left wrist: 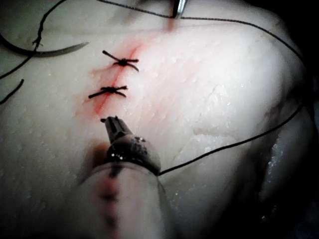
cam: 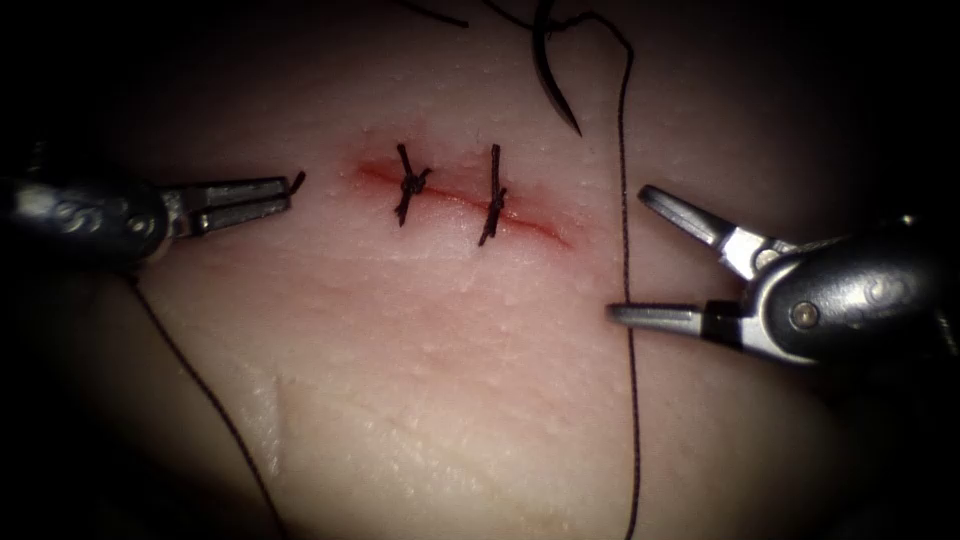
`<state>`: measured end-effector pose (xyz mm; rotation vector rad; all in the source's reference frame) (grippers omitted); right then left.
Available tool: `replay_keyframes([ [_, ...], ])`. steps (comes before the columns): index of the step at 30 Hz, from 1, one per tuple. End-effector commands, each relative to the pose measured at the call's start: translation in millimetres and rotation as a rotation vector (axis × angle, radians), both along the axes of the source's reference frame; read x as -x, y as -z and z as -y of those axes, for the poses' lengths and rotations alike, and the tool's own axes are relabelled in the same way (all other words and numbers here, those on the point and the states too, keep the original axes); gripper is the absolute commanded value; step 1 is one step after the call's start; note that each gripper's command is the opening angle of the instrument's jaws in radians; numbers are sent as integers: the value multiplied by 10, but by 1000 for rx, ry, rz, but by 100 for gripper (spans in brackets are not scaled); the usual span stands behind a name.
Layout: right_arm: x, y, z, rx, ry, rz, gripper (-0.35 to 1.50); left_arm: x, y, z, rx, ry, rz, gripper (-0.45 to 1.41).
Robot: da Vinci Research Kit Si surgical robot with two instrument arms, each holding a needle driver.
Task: Wound Closure
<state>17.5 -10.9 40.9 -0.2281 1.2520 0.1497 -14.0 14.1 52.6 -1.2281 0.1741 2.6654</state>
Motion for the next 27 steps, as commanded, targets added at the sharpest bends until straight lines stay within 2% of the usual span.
replay_keyframes([
  [1, 6, -4, 10, -2, -3, 3, 146, 2, -8, 6, -6, 6, -5, -45],
  [8, 37, 0, 15, 4, -23, 4, 146, -18, -29, -8, -28, 36, -16, -45],
  [14, 46, 0, 17, -3, -36, 19, 146, -22, -52, -3, -64, 59, -36, -45],
  [15, 46, 0, 17, -8, -39, 19, 146, -22, -55, -2, -82, 57, -47, -37],
  [16, 45, 1, 18, -8, -39, 20, 146, -24, -63, 4, -126, 51, -73, -16],
  [17, 45, 1, 18, -8, -39, 20, 146, -24, -63, 4, -126, 51, -73, -16],
  [22, 44, 3, 20, -14, -41, 18, 146, -30, -76, 12, -237, 46, -137, 19],
  [27, 44, 4, 22, -13, -44, 17, 145, -41, -77, 1, -306, 41, -181, 91],
])
